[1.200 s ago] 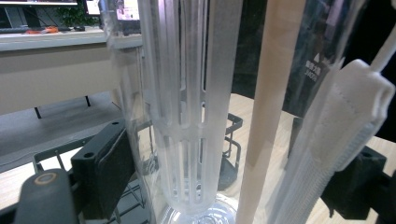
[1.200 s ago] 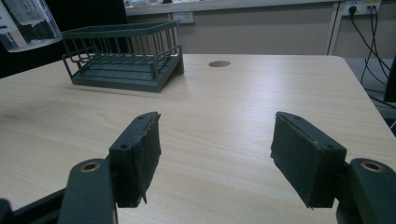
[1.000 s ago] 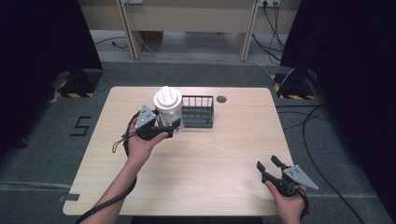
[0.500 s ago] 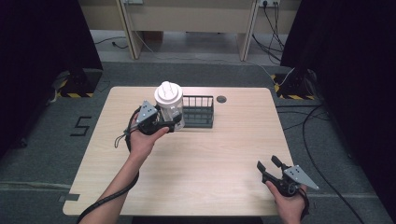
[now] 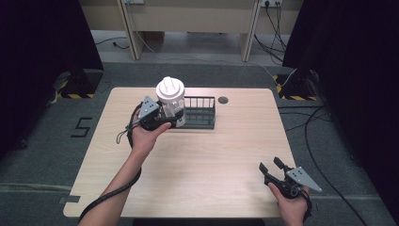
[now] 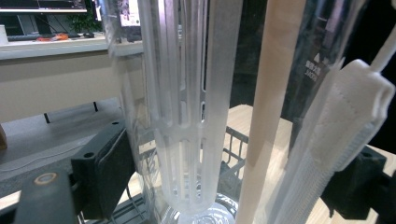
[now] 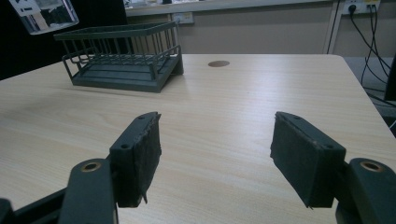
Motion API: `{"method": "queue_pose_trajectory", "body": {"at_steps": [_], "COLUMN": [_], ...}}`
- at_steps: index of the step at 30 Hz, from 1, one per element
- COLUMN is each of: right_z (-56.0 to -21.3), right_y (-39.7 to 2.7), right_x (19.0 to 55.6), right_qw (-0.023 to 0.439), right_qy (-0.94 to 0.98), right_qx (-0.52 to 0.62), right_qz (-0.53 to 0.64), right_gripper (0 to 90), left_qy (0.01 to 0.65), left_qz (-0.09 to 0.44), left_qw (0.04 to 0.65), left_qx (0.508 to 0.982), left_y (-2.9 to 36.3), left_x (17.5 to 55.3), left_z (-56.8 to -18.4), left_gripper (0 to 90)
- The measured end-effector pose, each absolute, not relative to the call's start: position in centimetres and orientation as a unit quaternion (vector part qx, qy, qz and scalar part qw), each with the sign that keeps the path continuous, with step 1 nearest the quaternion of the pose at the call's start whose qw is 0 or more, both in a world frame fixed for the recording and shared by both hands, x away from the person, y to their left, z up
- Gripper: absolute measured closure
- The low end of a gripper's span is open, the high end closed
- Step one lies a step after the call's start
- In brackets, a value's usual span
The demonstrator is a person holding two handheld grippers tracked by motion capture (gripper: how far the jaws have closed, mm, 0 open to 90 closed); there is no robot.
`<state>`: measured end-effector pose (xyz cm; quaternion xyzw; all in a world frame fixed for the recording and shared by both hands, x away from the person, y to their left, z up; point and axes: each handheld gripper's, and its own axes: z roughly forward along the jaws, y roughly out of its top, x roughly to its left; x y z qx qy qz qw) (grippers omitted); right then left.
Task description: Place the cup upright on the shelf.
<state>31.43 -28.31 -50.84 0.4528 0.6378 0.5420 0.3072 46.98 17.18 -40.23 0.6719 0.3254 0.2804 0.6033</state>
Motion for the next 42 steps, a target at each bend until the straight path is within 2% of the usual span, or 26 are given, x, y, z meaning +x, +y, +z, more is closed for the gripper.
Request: {"method": "queue_pose_trajectory", "body": {"at_steps": [42], "right_z": [-50.8], "right_y": [-28.6], "right_x": [31.4], "right_qw": [0.306], "right_qy": [0.635], "right_qx": [0.455], "right_qz": [0.545], "right_gripper": [33.7], "left_qy": [0.328], "left_qz": [0.276], "left_qw": [0.604], "left_qx": [0.671], "left_y": [15.6], "left_x": [50.1], "left_z": [-39.1], "left_gripper": [15.2]}}
